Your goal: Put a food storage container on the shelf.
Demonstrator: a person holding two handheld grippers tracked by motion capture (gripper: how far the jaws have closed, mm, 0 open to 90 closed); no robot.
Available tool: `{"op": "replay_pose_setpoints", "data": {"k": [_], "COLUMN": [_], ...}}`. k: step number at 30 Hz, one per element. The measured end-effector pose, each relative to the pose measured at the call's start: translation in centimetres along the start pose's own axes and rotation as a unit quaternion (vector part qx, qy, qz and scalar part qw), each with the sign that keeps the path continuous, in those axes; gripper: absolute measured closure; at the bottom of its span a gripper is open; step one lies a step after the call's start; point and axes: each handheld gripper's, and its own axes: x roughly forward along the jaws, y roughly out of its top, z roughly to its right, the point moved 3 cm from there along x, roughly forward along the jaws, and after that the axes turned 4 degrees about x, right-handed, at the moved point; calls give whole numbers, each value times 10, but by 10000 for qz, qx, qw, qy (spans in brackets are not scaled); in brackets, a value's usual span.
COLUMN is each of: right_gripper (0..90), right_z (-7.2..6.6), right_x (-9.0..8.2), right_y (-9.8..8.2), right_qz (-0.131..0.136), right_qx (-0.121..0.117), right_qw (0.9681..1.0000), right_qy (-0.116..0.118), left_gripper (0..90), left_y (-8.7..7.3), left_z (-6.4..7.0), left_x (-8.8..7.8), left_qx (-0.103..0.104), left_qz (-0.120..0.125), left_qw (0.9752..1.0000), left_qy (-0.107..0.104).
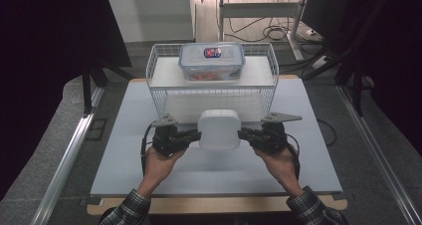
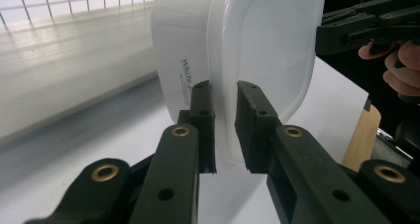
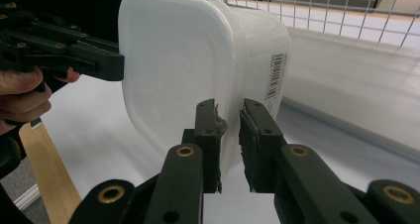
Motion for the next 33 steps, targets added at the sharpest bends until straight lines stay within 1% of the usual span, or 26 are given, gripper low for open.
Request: {"op": "replay_pose_setpoints", "data": {"k": [9,14,17,21,26,28,33], "right_gripper": [784,785,785,785,785,784,785], "right_z": [1,2,2,1,-1,-1,-2], "right_x": [-4,-7,-9,-10,-14,-15,-19], "right_y": [16,26,34,44,60,66,82], "right_qz": [154,236,264,299,396,441,547], "right_qx": [-33,-22,-47,-71,-149,-151,-143], "right_qw": [9999,9997,9996,9995,9991,9989,9984], "right_qy": [22,56,50,42,23,20,49], "left_gripper": [786,786,785,785,785,784,783], "left_y": [17,29,35,45,63,69,86], "left_z": [-1,-2,-3,-5,-5,-6,-6], "left_x": [-4,-6,-8,-11,-17,-19,-24], "left_qx": [83,115,104,141,199,186,255], "left_qz": [33,91,120,189,267,296,315], "left_qw": [10000,9999,9999,9997,9994,9993,9990], "left_qy": [35,35,57,69,130,145,195]}}
